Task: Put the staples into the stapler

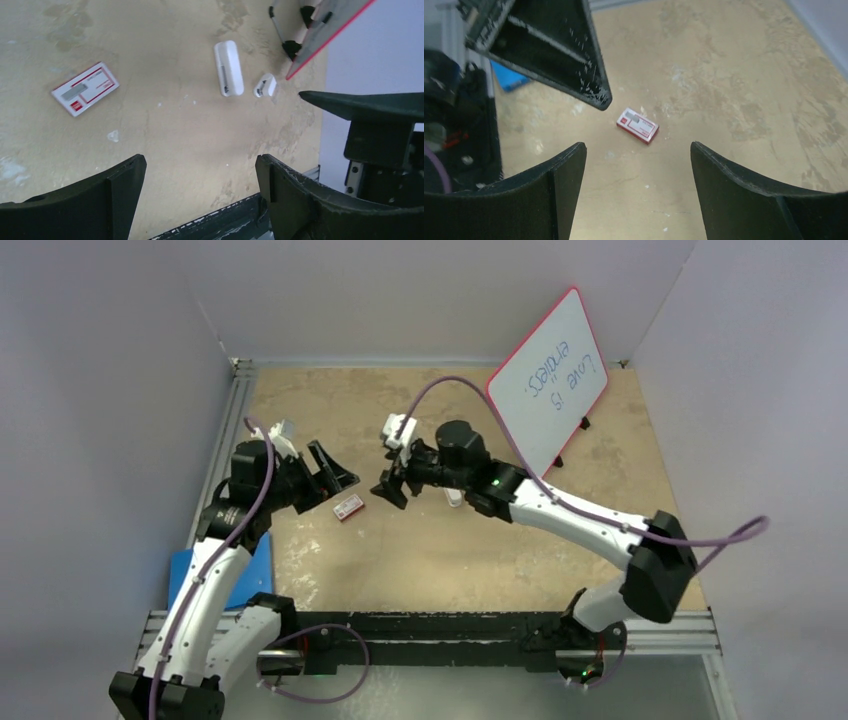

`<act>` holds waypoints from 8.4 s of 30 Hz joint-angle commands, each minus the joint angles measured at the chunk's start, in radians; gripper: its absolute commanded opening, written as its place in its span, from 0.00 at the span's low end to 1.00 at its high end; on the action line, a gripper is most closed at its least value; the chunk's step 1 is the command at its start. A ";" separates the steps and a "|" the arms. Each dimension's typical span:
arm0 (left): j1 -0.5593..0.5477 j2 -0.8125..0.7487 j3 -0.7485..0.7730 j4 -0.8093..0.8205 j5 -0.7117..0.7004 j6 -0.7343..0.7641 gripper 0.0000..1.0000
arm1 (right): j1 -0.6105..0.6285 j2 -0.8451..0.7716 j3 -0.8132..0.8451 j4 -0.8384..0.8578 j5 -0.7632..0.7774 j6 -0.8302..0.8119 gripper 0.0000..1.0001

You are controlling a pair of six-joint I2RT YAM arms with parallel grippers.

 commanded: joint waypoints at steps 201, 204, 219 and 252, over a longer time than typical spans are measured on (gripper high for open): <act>0.112 0.702 -0.569 1.010 0.523 -0.184 0.16 | 0.043 0.517 0.118 -0.346 -0.209 -0.590 0.58; 0.112 0.710 -0.569 1.014 0.525 -0.189 0.16 | 0.048 0.531 0.127 -0.354 -0.210 -0.592 0.54; 0.092 0.770 -0.569 1.086 0.578 -0.217 0.17 | 0.060 0.544 0.166 -0.307 -0.197 -0.553 0.41; 0.086 0.683 -0.484 0.796 0.415 -0.134 0.32 | 0.009 0.465 0.011 -0.289 -0.136 -0.550 0.54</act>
